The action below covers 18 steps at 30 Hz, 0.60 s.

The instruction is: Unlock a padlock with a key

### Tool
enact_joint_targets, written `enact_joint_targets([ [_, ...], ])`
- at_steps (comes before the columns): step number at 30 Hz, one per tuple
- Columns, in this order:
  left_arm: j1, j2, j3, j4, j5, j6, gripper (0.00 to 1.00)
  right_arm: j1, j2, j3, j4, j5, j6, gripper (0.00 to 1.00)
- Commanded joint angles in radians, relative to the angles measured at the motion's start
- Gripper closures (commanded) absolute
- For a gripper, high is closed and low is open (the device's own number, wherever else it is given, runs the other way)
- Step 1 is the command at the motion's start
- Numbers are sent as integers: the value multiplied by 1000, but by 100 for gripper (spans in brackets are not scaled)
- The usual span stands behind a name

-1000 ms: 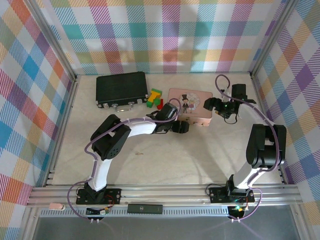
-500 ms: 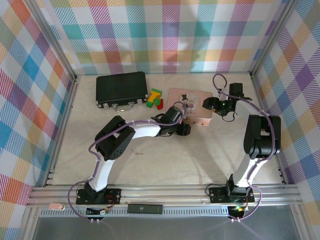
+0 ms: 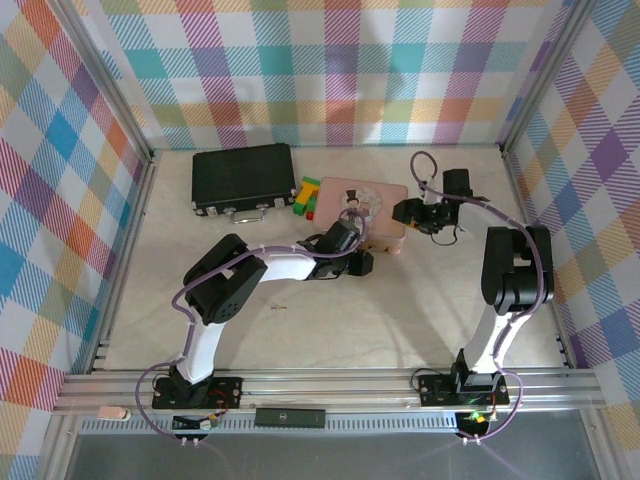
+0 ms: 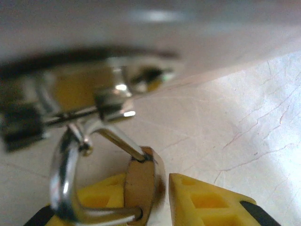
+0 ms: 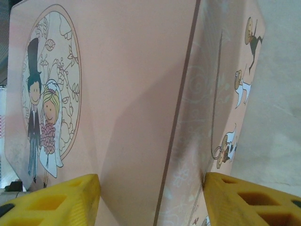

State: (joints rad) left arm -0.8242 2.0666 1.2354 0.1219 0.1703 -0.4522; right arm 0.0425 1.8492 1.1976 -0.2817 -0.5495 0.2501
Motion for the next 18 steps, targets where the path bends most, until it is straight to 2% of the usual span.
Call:
enact_joint_targets([
  [1,-10,-36,-37,-57,0,-24,71,12,21,57,-40,37,2,38],
  [4,-10,-59,-35,-56,-2,-31,67,11,-9,96,-87,86,-3,31],
  [10,-10,-173,-67,-85,-30,-79,43,13,-192,56,-167,183,2,24],
  [12,-6,-225,-93,-106,-44,-96,39,21,-264,26,-209,197,7,24],
  [15,10,-315,-142,-150,-54,-143,36,76,-372,-30,-271,240,17,25],
  [18,43,-413,-198,-212,-69,-196,33,185,-453,-86,-322,275,48,26],
])
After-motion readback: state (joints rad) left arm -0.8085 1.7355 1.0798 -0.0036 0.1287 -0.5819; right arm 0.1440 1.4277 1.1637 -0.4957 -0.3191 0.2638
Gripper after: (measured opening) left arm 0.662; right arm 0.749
